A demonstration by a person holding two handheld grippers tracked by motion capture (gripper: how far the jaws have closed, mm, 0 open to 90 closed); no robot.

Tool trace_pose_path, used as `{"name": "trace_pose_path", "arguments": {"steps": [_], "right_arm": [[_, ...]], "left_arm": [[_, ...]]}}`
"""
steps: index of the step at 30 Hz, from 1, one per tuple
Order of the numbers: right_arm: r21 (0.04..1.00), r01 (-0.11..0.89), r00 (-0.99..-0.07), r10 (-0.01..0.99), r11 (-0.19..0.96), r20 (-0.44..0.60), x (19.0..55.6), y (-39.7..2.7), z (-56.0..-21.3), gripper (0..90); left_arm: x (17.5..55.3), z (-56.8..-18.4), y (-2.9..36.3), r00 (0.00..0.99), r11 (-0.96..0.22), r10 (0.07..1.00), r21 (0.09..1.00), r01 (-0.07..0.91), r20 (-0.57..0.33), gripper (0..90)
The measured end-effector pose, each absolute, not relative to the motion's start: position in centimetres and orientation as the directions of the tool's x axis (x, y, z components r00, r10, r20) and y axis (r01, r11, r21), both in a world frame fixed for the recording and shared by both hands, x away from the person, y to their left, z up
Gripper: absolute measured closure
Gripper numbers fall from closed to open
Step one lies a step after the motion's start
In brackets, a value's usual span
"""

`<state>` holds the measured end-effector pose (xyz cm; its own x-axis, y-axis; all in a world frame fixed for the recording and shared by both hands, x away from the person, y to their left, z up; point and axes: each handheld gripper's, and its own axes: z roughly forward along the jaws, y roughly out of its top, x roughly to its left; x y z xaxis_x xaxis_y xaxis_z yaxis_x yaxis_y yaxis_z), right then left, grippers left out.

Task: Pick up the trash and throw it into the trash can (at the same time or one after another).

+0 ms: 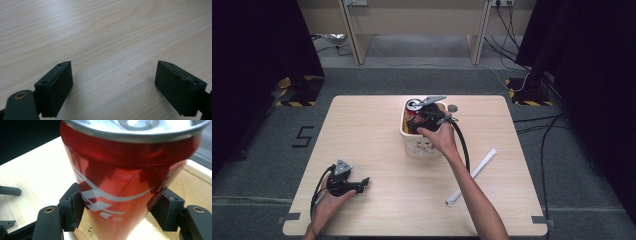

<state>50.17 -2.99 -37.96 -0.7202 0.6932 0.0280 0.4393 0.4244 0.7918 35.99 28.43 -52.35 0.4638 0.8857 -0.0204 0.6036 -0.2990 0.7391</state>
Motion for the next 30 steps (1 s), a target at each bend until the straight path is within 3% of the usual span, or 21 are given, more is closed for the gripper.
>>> {"name": "trace_pose_path", "arguments": {"steps": [11,19,30], "right_arm": [[0.782,0.451,-0.719,0.694,0.430,0.033,50.2,-3.0,-38.4,33.1],[0.788,0.452,-0.723,0.689,0.418,0.049,50.0,-3.2,-38.1,20.5],[0.813,0.442,-0.700,0.712,0.380,0.048,49.4,-5.0,-36.6,18.7]], "left_arm": [[36.0,-52.4,28.4,0.464,-0.299,0.886,0.740,0.603,-0.020,14.1],[36.0,-52.4,28.4,0.463,-0.296,0.886,0.740,0.603,-0.022,14.1],[36.0,-52.4,28.4,0.463,-0.296,0.886,0.740,0.603,-0.022,14.1]]}}
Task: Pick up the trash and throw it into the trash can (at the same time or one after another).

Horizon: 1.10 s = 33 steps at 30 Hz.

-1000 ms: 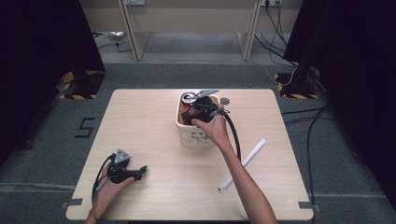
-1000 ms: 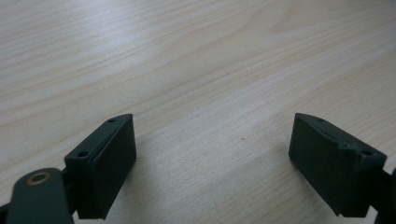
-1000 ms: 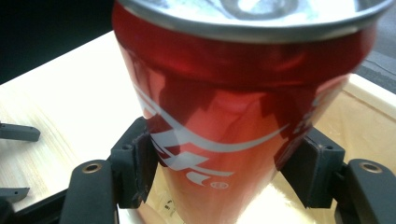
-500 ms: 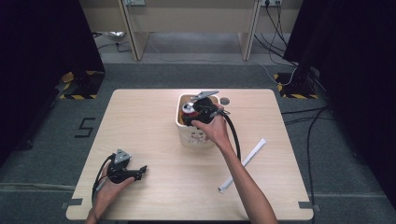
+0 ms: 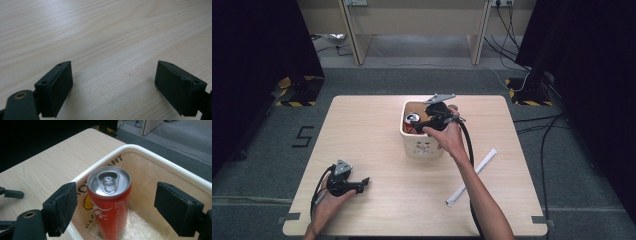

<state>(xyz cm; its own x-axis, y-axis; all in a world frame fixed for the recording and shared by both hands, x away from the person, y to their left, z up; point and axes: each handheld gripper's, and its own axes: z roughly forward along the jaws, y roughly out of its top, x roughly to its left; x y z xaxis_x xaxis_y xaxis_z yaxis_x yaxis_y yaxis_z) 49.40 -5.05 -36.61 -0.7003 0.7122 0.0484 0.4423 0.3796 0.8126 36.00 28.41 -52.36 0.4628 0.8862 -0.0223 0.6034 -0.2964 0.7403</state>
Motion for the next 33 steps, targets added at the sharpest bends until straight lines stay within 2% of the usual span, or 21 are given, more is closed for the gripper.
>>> {"name": "trace_pose_path", "arguments": {"steps": [14,33], "right_arm": [[0.840,0.392,-0.675,0.738,0.375,-0.015,47.4,-8.7,-34.7,20.2],[0.853,0.383,-0.640,0.768,0.354,-0.032,43.0,-14.9,-35.6,21.4]], "left_arm": [[36.0,-52.4,28.4,0.463,-0.296,0.886,0.741,0.603,-0.022,14.1],[36.0,-52.4,28.4,0.462,-0.295,0.887,0.741,0.604,-0.024,14.0]]}}
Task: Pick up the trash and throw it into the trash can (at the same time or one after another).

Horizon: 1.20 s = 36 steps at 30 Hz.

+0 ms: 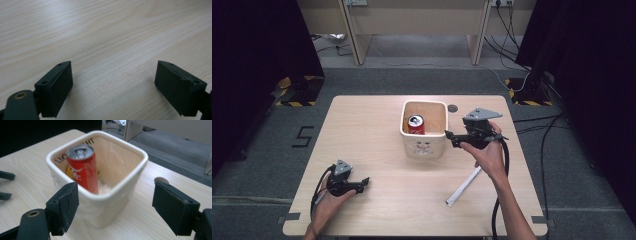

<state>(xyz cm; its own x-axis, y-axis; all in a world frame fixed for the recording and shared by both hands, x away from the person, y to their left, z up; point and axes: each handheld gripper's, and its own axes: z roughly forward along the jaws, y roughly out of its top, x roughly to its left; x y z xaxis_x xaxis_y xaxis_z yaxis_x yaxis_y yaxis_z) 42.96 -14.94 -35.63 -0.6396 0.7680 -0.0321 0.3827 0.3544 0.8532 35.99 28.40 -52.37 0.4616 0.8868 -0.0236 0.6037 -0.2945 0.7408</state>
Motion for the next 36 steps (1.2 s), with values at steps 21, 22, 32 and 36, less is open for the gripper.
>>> {"name": "trace_pose_path", "arguments": {"steps": [21,22,32,36], "right_arm": [[0.803,0.466,-0.535,0.841,0.372,-0.079,39.0,-19.1,-41.3,23.4],[0.799,0.471,-0.528,0.845,0.375,-0.086,38.7,-19.2,-41.6,23.5],[0.759,0.541,-0.486,0.871,0.362,-0.070,37.7,-19.8,-45.5,24.6],[0.740,0.569,-0.477,0.877,0.357,-0.057,37.5,-19.9,-47.1,25.5]], "left_arm": [[36.0,-52.4,28.4,0.462,-0.295,0.887,0.741,0.604,-0.023,14.1],[36.0,-52.4,28.4,0.462,-0.295,0.887,0.741,0.604,-0.023,14.1],[36.0,-52.4,28.4,0.462,-0.295,0.887,0.741,0.604,-0.024,14.0],[36.0,-52.4,28.4,0.462,-0.296,0.887,0.739,0.605,-0.024,14.0]]}}
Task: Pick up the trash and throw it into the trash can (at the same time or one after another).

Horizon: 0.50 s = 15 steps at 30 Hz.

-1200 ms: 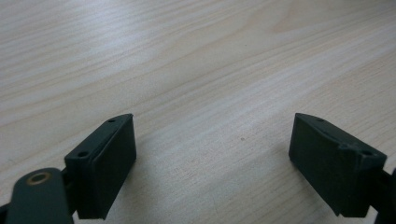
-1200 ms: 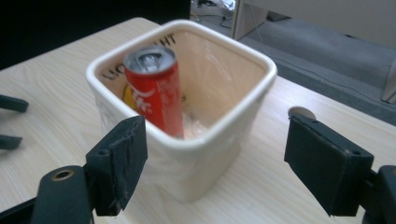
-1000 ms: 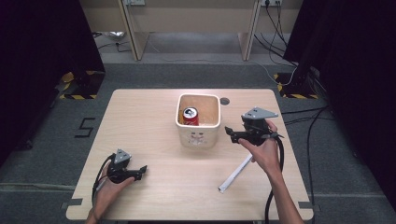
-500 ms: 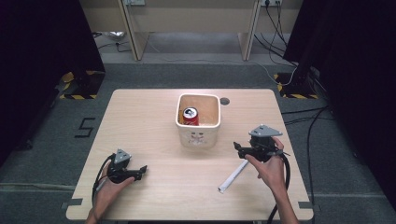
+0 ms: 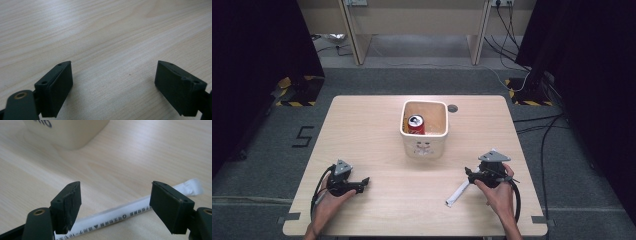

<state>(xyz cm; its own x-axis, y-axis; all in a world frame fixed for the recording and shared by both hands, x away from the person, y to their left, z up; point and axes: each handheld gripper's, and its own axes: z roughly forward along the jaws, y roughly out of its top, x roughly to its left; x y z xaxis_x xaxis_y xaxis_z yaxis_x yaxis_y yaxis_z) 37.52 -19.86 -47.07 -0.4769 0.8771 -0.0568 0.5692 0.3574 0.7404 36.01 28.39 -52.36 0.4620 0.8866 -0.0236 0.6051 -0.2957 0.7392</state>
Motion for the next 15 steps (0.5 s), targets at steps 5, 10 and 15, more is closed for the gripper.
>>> {"name": "trace_pose_path", "arguments": {"steps": [5,10,15], "right_arm": [[0.715,0.608,-0.447,0.893,0.344,-0.049,37.7,-20.6,-48.5,26.0],[0.709,0.624,-0.438,0.898,0.328,-0.030,37.7,-21.2,-49.2,27.4],[0.717,0.630,-0.432,0.902,0.298,0.006,37.8,-21.4,-49.5,28.0]], "left_arm": [[36.0,-52.4,28.4,0.462,-0.296,0.886,0.739,0.605,-0.024,14.0],[36.0,-52.3,28.4,0.463,-0.297,0.886,0.738,0.605,-0.023,14.0],[36.0,-52.4,28.4,0.462,-0.296,0.887,0.740,0.604,-0.023,14.0]]}}
